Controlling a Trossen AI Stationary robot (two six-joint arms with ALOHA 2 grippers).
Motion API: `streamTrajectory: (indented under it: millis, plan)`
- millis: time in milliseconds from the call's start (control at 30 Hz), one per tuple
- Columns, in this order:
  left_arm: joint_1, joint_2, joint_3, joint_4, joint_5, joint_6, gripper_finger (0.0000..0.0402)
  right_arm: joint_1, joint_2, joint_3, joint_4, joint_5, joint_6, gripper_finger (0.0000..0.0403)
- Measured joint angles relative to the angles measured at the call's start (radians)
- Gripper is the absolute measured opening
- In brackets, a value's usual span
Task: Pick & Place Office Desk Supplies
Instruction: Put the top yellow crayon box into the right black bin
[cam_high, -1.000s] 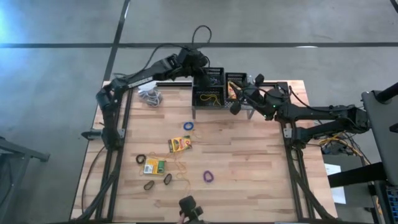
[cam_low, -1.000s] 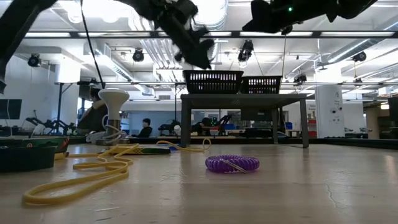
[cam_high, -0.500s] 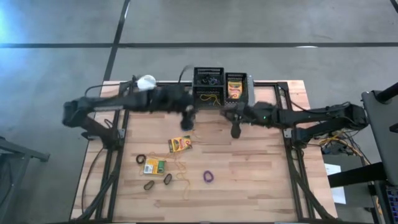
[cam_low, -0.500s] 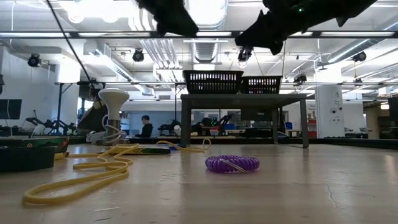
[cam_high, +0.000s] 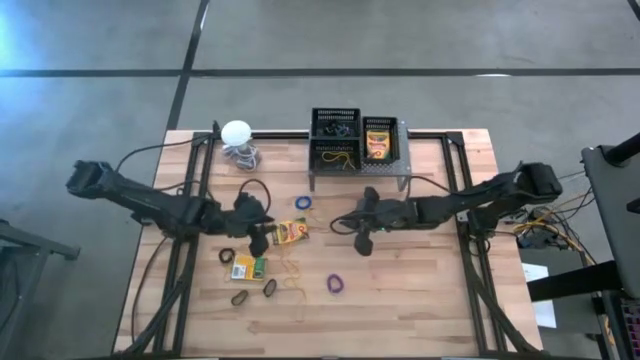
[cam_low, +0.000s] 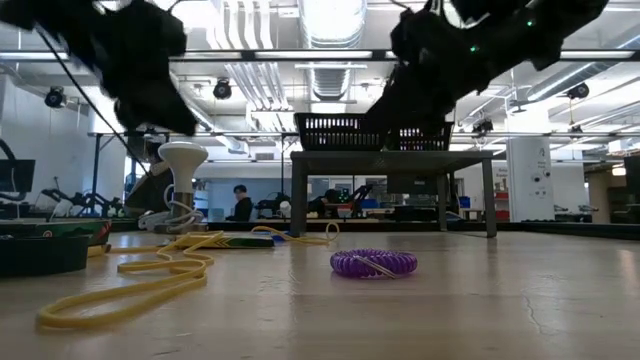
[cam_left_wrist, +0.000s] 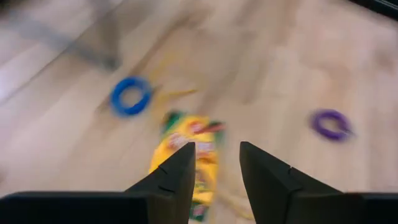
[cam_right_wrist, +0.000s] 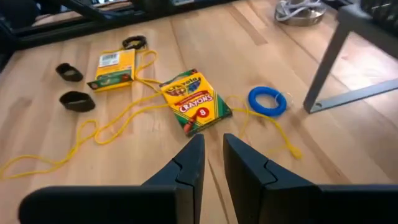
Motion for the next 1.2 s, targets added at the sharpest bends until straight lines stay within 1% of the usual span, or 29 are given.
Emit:
streamTrajectory:
  millis: [33, 100, 167, 267, 400, 500, 567, 667, 733, 800, 933, 1067, 1133, 1200]
  plan:
    - [0.023, 0.000, -0.031, 0.019, -0.009, -0.041, 0.0127, 0.000, 0.019, 0.011, 0.003, 0.003, -0.001, 0.0057]
    - [0.072, 0.013, -0.089, 0.070, -0.010, -0.075, 0.0122, 0.000, 0.042, 0.042, 0.001, 0.013, -0.009, 0.0057]
    - [0.111, 0.038, -0.138, 0.131, -0.003, -0.076, 0.0116, 0.000, 0.045, 0.072, 0.002, 0.026, -0.027, 0.0057]
    - [0.155, 0.092, -0.176, 0.230, 0.056, -0.033, 0.0103, 0.006, 0.020, 0.111, 0.002, 0.037, -0.065, 0.0057]
    - [0.174, 0.194, -0.161, 0.295, 0.070, 0.035, 0.0077, 0.039, -0.036, 0.146, 0.001, 0.037, -0.107, 0.0057]
    - [0.180, 0.289, -0.115, 0.304, 0.075, 0.072, 0.0052, 0.079, -0.078, 0.158, 0.001, 0.037, -0.134, 0.0057]
    - [0.185, 0.357, -0.088, 0.299, 0.098, 0.088, 0.0035, 0.113, -0.099, 0.162, 0.001, 0.045, -0.136, 0.0056]
    - [0.193, 0.461, -0.033, 0.296, 0.132, 0.130, 0.0010, 0.182, -0.129, 0.162, 0.002, 0.110, -0.136, 0.0057]
    - [0.197, 0.525, 0.009, 0.295, 0.128, 0.165, 0.0004, 0.233, -0.140, 0.162, 0.002, 0.170, -0.138, 0.0056]
    - [0.200, 0.578, 0.061, 0.300, 0.147, 0.217, 0.0005, 0.284, -0.146, 0.162, 0.003, 0.231, -0.138, 0.0056]
    - [0.201, 0.704, 0.187, 0.353, 0.278, 0.399, 0.0006, 0.376, -0.163, 0.162, 0.003, 0.339, -0.132, 0.0056]
    - [0.199, 0.862, 0.341, 0.507, 0.418, 0.583, 0.0006, 0.436, -0.163, 0.162, -0.002, 0.400, -0.131, 0.0056]
    - [0.195, 0.912, 0.442, 0.495, 0.483, 0.642, 0.0006, 0.447, -0.157, 0.162, -0.012, 0.405, -0.119, 0.0056]
    - [0.186, 0.926, 0.541, 0.405, 0.490, 0.653, 0.0006, 0.456, -0.156, 0.162, -0.085, 0.405, -0.072, 0.0056]
